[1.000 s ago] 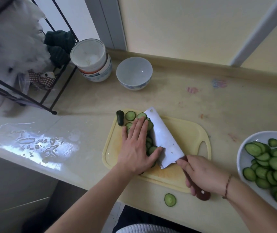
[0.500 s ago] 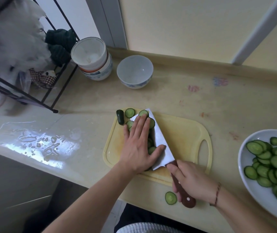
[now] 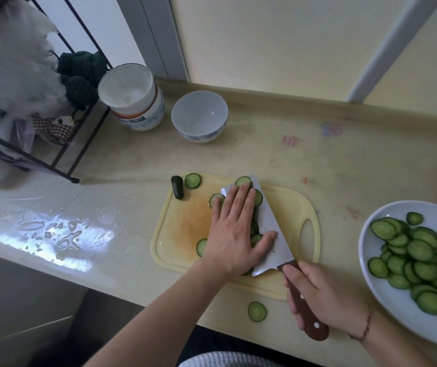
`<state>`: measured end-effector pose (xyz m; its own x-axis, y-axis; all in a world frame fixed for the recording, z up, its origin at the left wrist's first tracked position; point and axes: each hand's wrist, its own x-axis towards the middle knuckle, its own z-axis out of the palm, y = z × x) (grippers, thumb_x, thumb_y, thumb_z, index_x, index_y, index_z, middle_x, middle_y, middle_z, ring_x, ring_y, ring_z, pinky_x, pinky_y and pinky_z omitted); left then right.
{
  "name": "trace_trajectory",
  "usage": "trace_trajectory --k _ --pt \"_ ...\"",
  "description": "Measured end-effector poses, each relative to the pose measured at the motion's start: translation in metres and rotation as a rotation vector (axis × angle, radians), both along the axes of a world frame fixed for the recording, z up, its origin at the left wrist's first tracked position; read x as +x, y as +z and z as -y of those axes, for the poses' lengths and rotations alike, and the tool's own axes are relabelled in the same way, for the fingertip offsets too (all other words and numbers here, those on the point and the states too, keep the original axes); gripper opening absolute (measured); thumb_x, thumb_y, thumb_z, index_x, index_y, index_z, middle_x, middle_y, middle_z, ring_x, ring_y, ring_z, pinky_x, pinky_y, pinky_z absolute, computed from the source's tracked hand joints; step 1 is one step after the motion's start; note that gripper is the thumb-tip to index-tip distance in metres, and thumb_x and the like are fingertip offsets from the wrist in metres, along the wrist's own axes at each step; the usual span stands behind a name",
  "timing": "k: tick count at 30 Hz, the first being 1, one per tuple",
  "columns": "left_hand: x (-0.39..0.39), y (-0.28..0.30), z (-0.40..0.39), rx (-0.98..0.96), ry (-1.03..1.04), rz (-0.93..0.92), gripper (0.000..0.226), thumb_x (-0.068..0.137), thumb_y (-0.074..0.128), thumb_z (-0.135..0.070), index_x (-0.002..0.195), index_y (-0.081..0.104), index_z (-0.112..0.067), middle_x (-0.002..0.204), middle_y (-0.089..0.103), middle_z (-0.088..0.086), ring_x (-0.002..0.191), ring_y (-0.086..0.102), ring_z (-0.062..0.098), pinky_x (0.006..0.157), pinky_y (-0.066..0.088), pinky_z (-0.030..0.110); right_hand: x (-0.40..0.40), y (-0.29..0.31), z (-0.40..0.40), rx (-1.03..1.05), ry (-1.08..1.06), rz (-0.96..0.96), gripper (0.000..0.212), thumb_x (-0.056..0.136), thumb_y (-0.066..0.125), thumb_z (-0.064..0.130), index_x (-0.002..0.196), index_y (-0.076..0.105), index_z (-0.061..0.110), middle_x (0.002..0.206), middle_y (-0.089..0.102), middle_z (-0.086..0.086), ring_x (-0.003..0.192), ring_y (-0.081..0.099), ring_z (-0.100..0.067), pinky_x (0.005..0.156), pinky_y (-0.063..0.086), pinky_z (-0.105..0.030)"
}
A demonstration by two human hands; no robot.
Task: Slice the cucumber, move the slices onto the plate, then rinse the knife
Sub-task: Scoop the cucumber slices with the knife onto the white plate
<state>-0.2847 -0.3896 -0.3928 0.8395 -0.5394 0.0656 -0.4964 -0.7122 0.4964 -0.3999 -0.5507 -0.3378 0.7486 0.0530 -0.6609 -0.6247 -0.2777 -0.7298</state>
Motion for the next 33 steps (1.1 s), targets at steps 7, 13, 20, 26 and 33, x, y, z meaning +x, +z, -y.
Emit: trace_trajectory --k 7,13,20,26,33 --pt "-0.003 0.009 0.011 0.037 -0.033 0.011 0.089 0.093 0.037 -0.068 0.161 0.021 -0.012 0.169 0.01 0.0 0.157 0.001 0.016 0.126 -0.004 0.046 -0.008 0.001 0.01 0.034 -0.031 0.025 0.035 0.103 0.038 0.031 0.085 0.047 0.003 0.059 0.065 -0.013 0.044 0.062 -0.034 0.043 0.045 -0.028" --pt "-0.005 0.012 0.025 0.088 -0.069 -0.008 0.089 0.093 0.033 -0.069 0.161 0.018 -0.013 0.17 0.008 0.0 0.156 -0.003 0.016 0.126 -0.002 0.05 -0.015 0.0 0.022 0.051 -0.061 0.033 0.037 0.101 0.039 0.036 0.085 0.047 0.004 0.06 0.065 -0.015 0.045 0.063 -0.037 0.046 0.046 -0.034" --pt "-0.017 0.034 0.083 -0.025 -0.212 0.052 0.088 0.094 0.038 -0.067 0.16 0.021 -0.012 0.169 0.012 0.003 0.157 0.002 0.02 0.127 -0.001 0.043 -0.047 0.026 0.06 0.013 -0.213 0.037 0.038 0.1 0.042 0.033 0.087 0.049 -0.002 0.059 0.064 -0.021 0.042 0.06 -0.035 0.042 0.046 -0.032" --pt "-0.051 0.041 0.173 -0.137 -0.449 0.034 0.086 0.093 0.041 -0.064 0.158 0.026 -0.009 0.168 0.016 0.006 0.156 0.007 0.025 0.125 0.012 0.053 -0.106 0.044 0.106 -0.253 -0.427 0.109 0.052 0.09 0.045 0.053 0.082 0.064 0.005 0.064 0.068 -0.016 0.058 0.066 -0.029 0.054 0.052 -0.031" --pt "-0.094 0.034 0.24 -0.142 -0.671 -0.004 0.082 0.092 0.047 -0.06 0.158 0.028 -0.014 0.167 0.017 0.007 0.155 0.009 0.029 0.122 0.013 0.057 -0.165 0.04 0.134 -0.366 -0.61 0.067 0.032 0.098 0.048 0.025 0.07 0.063 0.019 0.056 0.065 -0.014 0.046 0.061 -0.018 0.049 0.048 -0.027"
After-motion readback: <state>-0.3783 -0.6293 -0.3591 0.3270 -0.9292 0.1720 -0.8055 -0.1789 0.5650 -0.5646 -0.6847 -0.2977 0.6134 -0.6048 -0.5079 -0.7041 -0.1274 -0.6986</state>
